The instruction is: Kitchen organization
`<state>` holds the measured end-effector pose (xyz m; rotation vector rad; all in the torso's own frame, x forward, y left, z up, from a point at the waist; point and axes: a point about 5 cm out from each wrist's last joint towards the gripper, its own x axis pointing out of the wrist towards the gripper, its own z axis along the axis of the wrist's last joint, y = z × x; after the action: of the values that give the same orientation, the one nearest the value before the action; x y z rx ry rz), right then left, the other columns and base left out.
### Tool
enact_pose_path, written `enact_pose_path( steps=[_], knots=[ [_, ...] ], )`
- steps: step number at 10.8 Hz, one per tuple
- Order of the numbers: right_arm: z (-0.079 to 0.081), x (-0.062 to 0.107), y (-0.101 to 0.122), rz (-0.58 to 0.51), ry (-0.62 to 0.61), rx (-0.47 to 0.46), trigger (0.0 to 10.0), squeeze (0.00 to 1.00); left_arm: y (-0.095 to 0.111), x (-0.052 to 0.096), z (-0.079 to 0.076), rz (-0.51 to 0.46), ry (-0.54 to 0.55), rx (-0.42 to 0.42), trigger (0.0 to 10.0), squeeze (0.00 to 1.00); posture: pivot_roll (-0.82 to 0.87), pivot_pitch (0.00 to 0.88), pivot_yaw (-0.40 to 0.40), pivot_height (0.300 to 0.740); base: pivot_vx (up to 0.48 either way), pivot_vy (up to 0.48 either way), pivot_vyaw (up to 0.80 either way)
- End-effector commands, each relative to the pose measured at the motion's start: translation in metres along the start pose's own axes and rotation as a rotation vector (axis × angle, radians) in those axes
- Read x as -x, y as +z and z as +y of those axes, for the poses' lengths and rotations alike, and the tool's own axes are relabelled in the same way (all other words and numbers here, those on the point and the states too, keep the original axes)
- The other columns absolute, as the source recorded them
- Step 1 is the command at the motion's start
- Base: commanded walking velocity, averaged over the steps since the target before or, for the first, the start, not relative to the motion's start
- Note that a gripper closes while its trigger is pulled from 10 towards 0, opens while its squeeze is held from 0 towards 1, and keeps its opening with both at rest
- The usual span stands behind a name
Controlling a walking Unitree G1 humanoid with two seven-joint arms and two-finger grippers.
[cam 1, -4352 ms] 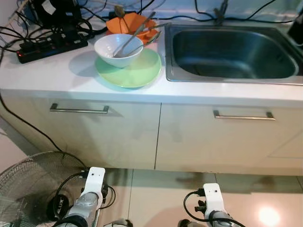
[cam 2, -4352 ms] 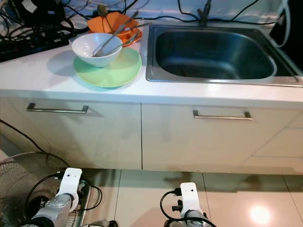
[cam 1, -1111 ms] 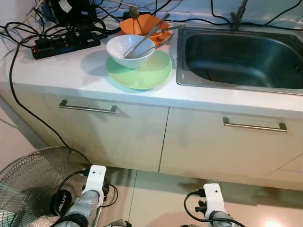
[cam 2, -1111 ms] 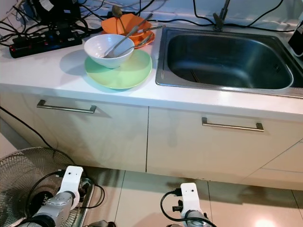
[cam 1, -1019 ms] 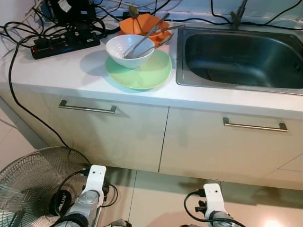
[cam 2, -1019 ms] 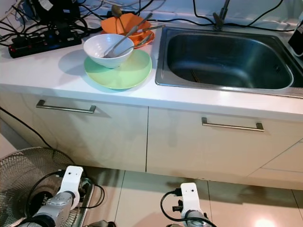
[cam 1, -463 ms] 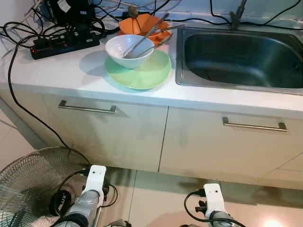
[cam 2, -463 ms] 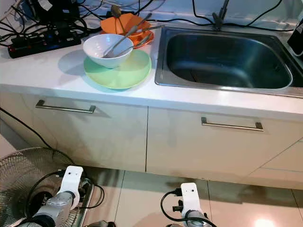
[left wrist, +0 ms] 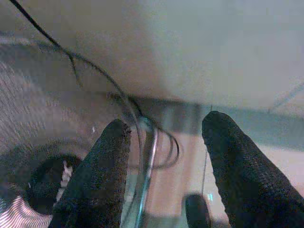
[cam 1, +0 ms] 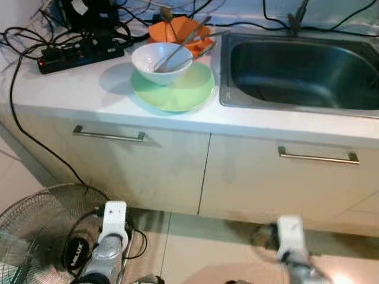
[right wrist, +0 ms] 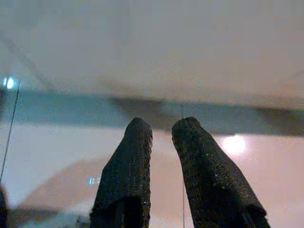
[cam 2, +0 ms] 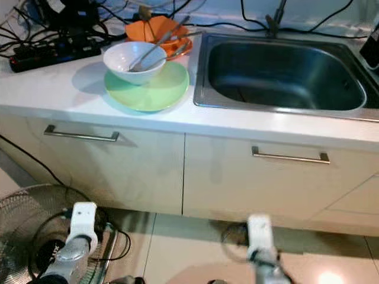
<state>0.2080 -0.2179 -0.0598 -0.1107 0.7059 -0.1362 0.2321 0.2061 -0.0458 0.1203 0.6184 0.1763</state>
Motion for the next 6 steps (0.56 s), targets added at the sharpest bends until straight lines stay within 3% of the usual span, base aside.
enact_pose_path(
  steps=[1,2,3,4,6],
  knots=[
    [-0.005,-0.002,0.010,-0.057,-0.022,-0.024,10.0,0.00,-0.004,0.003,0.002,-0.016,0.028,0.015,10.0,0.00,0.05,0.094,0.013,0.740,0.000,0.000,0.00],
    [-0.001,-0.005,0.031,-0.172,-0.015,-0.028,10.0,0.00,-0.001,0.004,0.002,-0.066,0.031,0.015,10.0,0.00,0.04,0.093,0.011,0.740,0.000,0.000,0.00],
    [0.001,-0.005,0.038,-0.215,-0.010,-0.033,10.0,0.00,-0.001,0.005,0.003,-0.083,0.031,0.010,10.0,0.00,0.04,0.091,0.013,0.740,0.000,0.000,0.00],
    [0.006,-0.002,0.052,-0.327,-0.007,-0.026,10.0,0.00,0.001,0.006,0.004,-0.120,0.034,0.002,10.0,0.00,0.05,0.095,0.015,0.740,0.000,0.000,0.00],
    [0.004,0.004,0.056,-0.412,-0.017,-0.036,10.0,0.00,0.003,0.008,0.006,-0.162,0.040,-0.030,10.0,0.00,0.04,0.104,0.022,0.740,0.000,0.000,0.00]
  ],
)
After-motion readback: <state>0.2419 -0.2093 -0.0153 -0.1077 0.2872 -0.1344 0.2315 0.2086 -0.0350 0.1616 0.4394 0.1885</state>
